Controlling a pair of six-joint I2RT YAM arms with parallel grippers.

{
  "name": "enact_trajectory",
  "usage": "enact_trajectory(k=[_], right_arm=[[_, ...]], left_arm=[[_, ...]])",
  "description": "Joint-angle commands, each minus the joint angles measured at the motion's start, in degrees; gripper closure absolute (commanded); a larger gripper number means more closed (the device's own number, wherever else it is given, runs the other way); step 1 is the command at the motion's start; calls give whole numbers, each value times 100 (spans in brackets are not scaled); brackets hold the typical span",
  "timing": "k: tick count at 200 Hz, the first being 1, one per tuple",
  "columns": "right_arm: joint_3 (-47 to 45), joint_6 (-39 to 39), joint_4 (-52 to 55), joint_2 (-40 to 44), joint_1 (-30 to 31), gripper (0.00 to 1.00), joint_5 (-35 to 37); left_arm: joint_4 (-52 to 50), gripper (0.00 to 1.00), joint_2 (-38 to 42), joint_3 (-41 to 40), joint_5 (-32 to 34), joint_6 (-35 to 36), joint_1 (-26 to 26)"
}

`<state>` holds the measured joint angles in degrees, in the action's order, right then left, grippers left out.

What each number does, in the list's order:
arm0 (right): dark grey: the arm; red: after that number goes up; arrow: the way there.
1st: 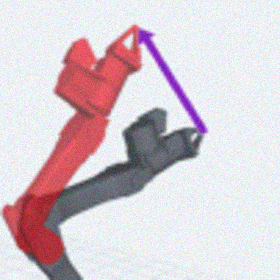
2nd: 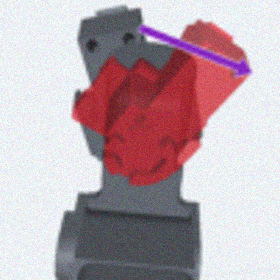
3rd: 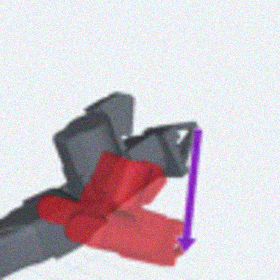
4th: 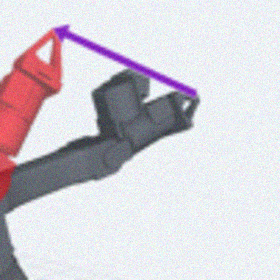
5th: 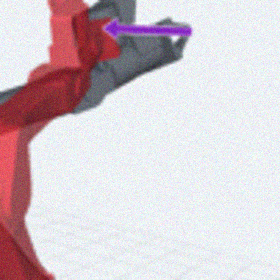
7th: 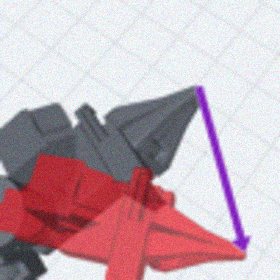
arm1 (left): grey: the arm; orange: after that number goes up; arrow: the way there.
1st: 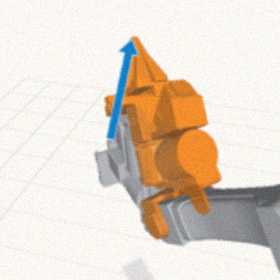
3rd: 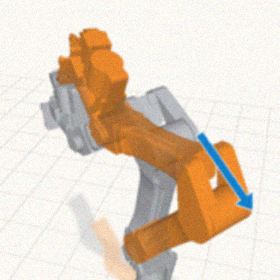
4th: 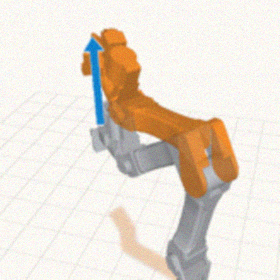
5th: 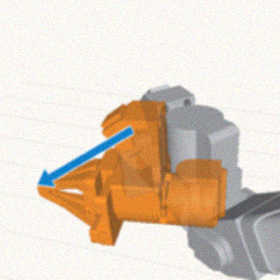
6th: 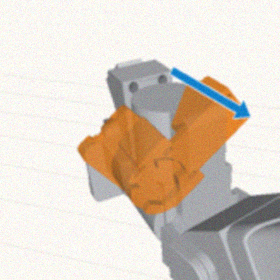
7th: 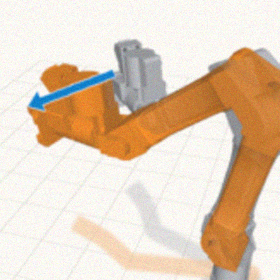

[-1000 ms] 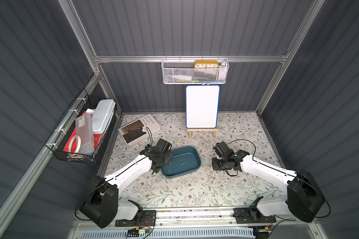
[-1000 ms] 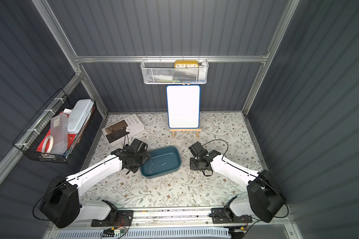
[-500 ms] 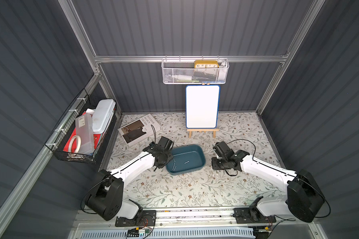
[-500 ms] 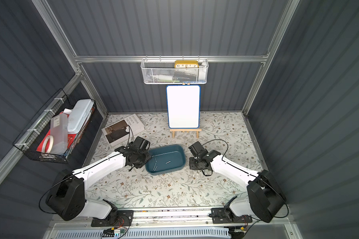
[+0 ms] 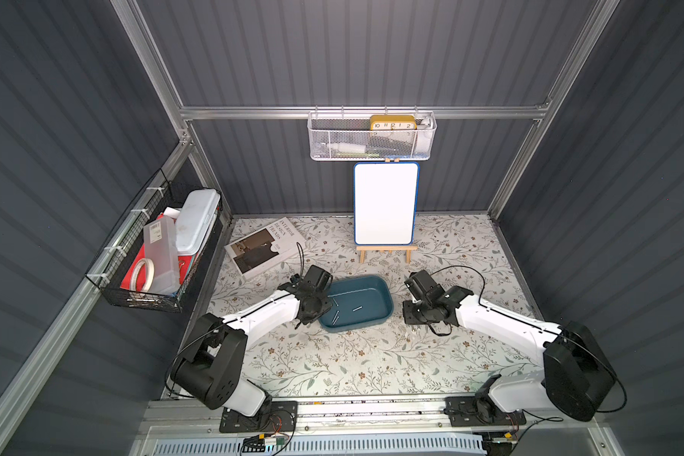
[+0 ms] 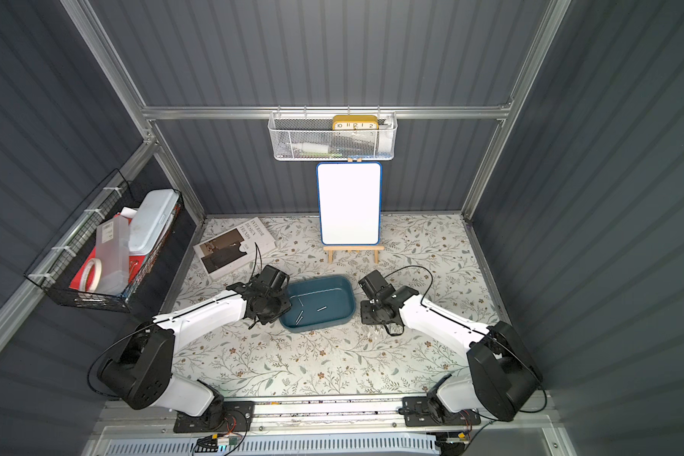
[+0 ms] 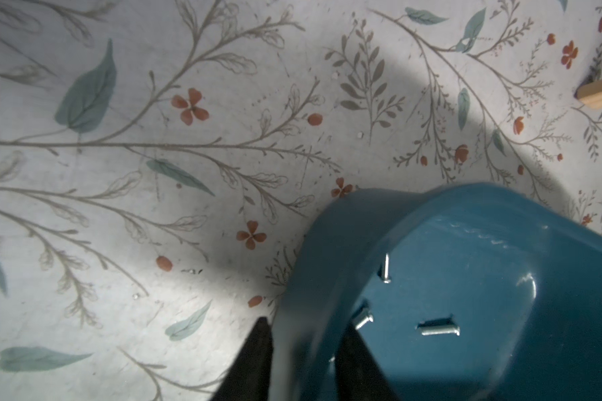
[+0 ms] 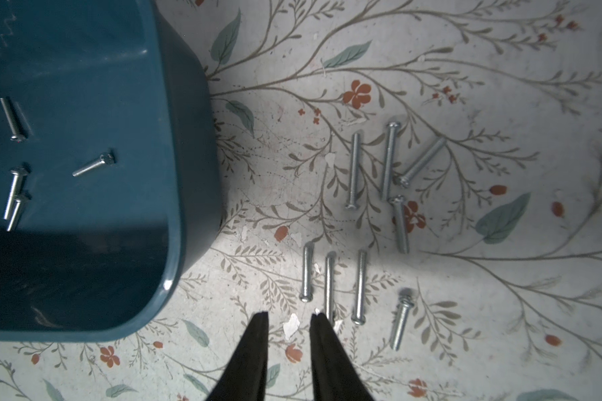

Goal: Take out the screws from the storage box
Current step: Adjust the storage box at the center of the board.

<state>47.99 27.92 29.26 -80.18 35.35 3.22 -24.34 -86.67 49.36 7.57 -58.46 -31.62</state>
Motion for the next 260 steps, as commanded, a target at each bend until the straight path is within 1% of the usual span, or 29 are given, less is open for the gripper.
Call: enact_trajectory(k=[1, 21, 31, 49, 70, 87, 128, 153, 157, 171, 199, 227, 260], right_arm=[[123, -59, 28, -73, -11, 74, 82], [132, -43, 32, -90, -5, 74, 38], [154, -53, 59, -102, -8, 74, 34], [176, -65, 83, -94, -11, 74, 33], [176, -75, 89, -77, -11, 74, 49], [193, -68, 104, -76, -11, 74, 43], [251, -108, 144, -17, -11, 74, 15], [273, -97, 102, -11, -10, 74, 17], [277, -88, 86, -14, -9, 74, 14], [281, -81, 29, -40, -10, 74, -10], [264, -88, -36, -59, -7, 74, -65], [268, -105, -67, -9, -11, 74, 87], [381, -174, -96, 46, -11, 74, 192]], left_arm=[[19, 76, 133, -81, -133, 222, -1], [-48, 82, 171, -81, -231, 384, -2], [-106, 87, 201, -53, -287, 427, -1], [-400, 93, 212, 130, -284, 471, 3], [-773, 94, 225, 401, -279, 484, 3], [-982, 100, 271, 692, -390, 540, 1], [-1837, 100, 315, 1535, -911, 905, 3], [-2611, 100, 161, 1954, -671, 987, 0], [-2625, 100, 172, 1959, -621, 1024, -1], [-2617, 100, 236, 1891, -839, 1077, 1], [-2620, 100, 176, 1697, -863, 1072, -2], [-2629, 100, -87, 1642, -638, 1071, -2], [-2619, 100, -263, 1837, -420, 1107, 6]])
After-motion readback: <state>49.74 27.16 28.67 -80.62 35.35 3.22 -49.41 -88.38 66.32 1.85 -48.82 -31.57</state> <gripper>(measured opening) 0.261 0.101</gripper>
